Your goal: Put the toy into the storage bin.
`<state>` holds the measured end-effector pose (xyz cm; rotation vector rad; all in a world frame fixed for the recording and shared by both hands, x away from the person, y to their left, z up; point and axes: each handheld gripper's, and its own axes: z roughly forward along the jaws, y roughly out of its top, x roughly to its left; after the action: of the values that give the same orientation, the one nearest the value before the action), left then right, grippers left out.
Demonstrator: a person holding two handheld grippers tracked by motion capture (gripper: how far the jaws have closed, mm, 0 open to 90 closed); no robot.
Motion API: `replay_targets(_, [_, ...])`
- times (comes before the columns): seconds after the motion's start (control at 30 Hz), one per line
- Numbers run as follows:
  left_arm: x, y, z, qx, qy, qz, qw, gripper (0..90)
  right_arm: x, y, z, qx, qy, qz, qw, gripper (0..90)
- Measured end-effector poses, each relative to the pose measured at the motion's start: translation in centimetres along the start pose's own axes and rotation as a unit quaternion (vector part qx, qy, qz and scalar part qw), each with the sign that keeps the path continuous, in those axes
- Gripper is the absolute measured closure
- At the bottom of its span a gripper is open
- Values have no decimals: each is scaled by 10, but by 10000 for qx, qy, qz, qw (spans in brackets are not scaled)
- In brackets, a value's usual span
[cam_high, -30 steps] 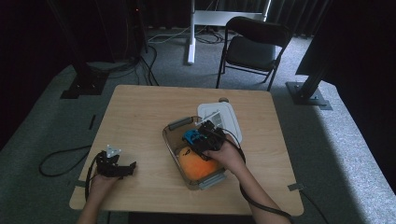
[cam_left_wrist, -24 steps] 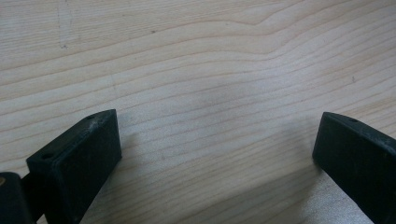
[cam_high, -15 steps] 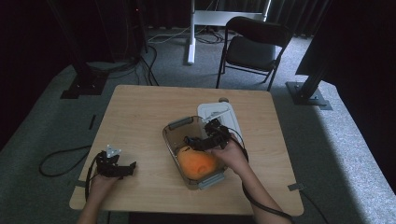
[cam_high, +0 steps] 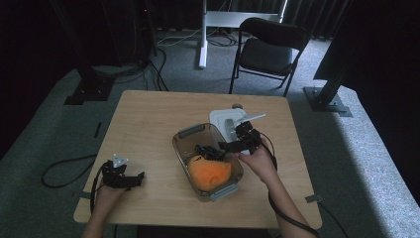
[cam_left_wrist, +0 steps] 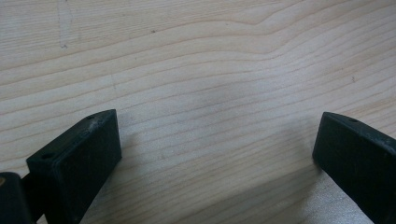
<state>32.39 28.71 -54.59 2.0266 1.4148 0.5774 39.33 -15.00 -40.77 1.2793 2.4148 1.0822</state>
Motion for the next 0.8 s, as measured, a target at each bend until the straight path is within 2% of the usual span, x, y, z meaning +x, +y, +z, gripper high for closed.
replay_targets(0.17, [0, 0, 0, -5, 2, -8, 10000, 15, -15, -5, 1, 5, -70, 108, 9999, 126])
replay_targets(0.33, [0, 0, 0, -2, -1, -17, 10000, 15, -32, -12, 5, -20, -126, 378, 9992, 128])
replay_targets(0.37, [0, 0, 0, -1, 0, -13, 10000, 15, -35, -13, 6, -3, -220, 368, 9991, 128])
replay_targets(0.63, [0, 0, 0, -1, -1, -16, 10000, 15, -52, -22, 18, 98, -484, 519, 9974, 120])
replay_targets(0.67, [0, 0, 0, -1, -1, -16, 10000, 15, -52, -22, 18, 98, -484, 519, 9974, 120])
replay_targets(0.73, [0, 0, 0, -4, -2, -17, 10000, 15, -56, -27, 25, 105, -639, 438, 9969, 121])
replay_targets(0.8, [0, 0, 0, -1, 0, -14, 10000, 15, -57, -28, 27, 125, -617, 511, 9967, 121])
